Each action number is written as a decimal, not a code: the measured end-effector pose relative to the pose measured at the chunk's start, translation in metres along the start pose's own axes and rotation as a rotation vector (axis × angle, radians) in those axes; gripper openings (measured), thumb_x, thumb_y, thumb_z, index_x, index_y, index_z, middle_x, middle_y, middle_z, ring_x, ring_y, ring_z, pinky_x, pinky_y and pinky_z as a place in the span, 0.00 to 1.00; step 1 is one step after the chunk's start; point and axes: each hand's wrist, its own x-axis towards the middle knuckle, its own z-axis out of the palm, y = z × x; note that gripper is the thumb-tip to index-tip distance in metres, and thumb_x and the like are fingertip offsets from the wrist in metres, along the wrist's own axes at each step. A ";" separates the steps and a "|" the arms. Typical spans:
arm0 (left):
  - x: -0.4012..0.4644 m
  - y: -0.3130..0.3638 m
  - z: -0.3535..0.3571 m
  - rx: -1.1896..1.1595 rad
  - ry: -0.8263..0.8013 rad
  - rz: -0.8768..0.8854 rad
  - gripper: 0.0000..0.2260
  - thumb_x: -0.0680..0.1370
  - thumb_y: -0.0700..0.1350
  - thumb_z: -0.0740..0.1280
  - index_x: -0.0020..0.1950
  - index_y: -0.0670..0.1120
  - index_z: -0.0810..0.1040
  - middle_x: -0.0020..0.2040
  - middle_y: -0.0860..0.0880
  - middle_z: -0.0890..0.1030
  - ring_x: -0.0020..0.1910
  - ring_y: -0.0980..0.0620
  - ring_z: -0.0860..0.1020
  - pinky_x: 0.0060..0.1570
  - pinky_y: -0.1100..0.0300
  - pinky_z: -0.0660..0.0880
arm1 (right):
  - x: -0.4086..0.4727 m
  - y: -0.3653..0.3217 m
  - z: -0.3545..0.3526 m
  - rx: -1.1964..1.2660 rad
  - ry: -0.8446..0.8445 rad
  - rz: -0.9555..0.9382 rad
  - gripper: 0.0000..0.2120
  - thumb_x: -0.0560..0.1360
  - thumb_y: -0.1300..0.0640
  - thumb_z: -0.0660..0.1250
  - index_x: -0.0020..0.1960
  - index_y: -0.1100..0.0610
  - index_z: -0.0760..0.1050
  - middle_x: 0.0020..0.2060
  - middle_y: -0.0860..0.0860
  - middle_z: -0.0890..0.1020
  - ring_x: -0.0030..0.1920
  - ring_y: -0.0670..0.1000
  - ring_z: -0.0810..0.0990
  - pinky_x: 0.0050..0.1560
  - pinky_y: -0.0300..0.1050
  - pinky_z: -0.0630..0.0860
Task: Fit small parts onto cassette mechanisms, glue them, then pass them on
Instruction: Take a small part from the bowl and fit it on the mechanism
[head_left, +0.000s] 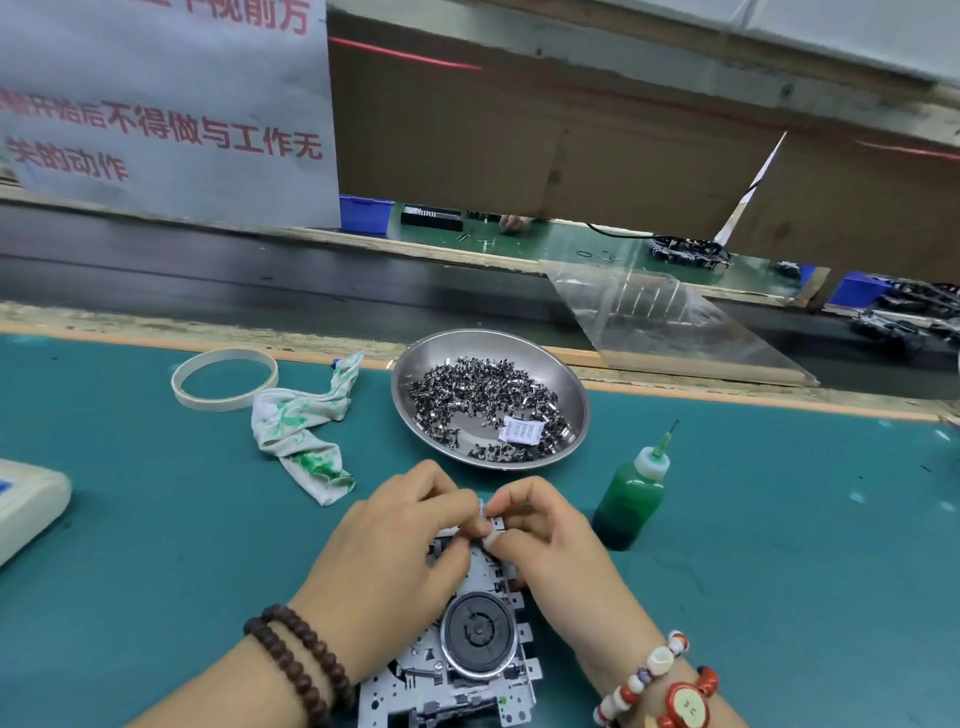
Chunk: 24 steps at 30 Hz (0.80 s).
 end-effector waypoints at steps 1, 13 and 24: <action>0.000 0.000 0.000 0.003 -0.001 0.009 0.09 0.74 0.43 0.66 0.40 0.59 0.74 0.43 0.59 0.72 0.44 0.60 0.72 0.47 0.55 0.70 | -0.001 0.000 0.000 -0.002 -0.006 -0.008 0.09 0.73 0.68 0.64 0.44 0.54 0.73 0.38 0.48 0.78 0.32 0.45 0.71 0.32 0.32 0.68; 0.002 -0.008 0.003 -0.262 0.151 -0.131 0.12 0.73 0.38 0.66 0.38 0.56 0.79 0.41 0.57 0.77 0.44 0.62 0.75 0.44 0.75 0.67 | -0.004 0.003 -0.007 0.002 0.081 -0.165 0.14 0.71 0.67 0.66 0.34 0.49 0.78 0.33 0.45 0.80 0.34 0.41 0.76 0.37 0.36 0.74; 0.005 -0.010 -0.003 -0.287 0.114 -0.199 0.10 0.75 0.41 0.65 0.40 0.57 0.76 0.42 0.54 0.77 0.44 0.63 0.74 0.43 0.77 0.67 | -0.020 -0.008 -0.028 0.055 0.226 -0.259 0.13 0.68 0.66 0.70 0.38 0.48 0.85 0.33 0.55 0.84 0.29 0.42 0.77 0.35 0.33 0.76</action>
